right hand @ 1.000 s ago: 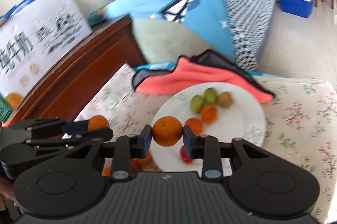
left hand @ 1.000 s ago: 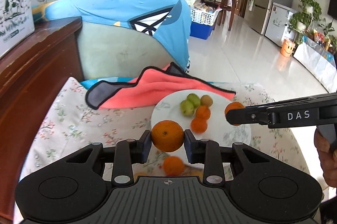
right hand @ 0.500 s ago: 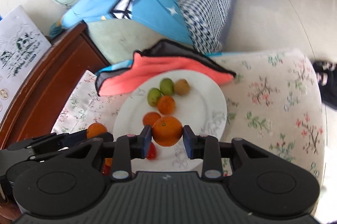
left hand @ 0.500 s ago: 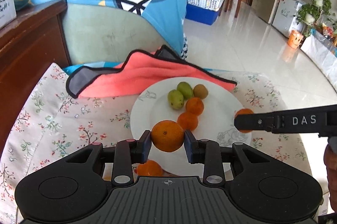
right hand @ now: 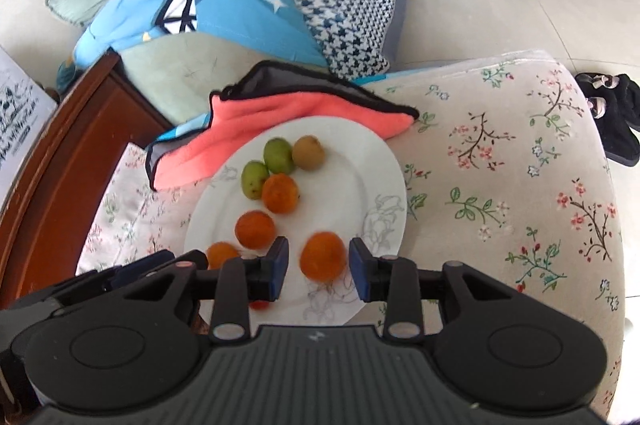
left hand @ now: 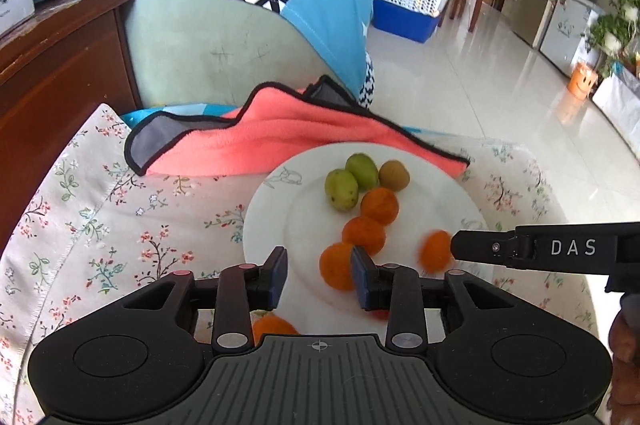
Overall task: Organize fruits
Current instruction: 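Open both tools to drop the tangerines onto the plate, then move both open tools back toward the fruit pile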
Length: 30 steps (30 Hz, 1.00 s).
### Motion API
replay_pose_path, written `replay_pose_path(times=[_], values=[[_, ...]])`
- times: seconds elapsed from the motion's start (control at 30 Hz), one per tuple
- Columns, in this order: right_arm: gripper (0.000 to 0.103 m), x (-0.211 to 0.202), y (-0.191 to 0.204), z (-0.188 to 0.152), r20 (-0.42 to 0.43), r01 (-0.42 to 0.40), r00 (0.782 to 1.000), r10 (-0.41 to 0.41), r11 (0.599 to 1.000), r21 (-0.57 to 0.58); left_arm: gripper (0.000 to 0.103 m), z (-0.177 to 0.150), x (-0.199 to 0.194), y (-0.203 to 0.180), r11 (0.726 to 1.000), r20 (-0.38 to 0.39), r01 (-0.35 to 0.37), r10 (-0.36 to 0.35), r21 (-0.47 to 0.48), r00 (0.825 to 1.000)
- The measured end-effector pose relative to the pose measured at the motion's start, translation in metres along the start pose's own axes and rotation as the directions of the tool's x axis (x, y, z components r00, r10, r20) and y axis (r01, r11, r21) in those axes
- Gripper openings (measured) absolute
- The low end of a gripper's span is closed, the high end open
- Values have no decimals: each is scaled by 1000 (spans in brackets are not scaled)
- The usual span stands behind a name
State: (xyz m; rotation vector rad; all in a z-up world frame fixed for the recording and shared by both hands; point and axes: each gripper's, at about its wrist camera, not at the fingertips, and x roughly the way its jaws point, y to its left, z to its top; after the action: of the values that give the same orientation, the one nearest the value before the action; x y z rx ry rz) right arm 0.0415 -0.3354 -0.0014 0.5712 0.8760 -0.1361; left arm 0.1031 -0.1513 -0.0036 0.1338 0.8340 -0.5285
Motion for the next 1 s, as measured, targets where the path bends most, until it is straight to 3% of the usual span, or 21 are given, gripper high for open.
replay_pose_path(times=[0.2, 0.53, 1.0], values=[[35, -8, 4, 3, 36, -24, 999, 24, 1000, -5, 49, 8, -17, 8, 999, 63, -23, 25, -39, 998], [35, -9, 26, -7, 11, -69, 997, 71, 989, -131, 53, 4, -35, 25, 999, 67, -43, 44, -20, 997], [35, -6, 58, -35, -84, -175, 984, 157, 935, -308, 58, -10, -59, 52, 998, 65, -63, 62, 18, 996]])
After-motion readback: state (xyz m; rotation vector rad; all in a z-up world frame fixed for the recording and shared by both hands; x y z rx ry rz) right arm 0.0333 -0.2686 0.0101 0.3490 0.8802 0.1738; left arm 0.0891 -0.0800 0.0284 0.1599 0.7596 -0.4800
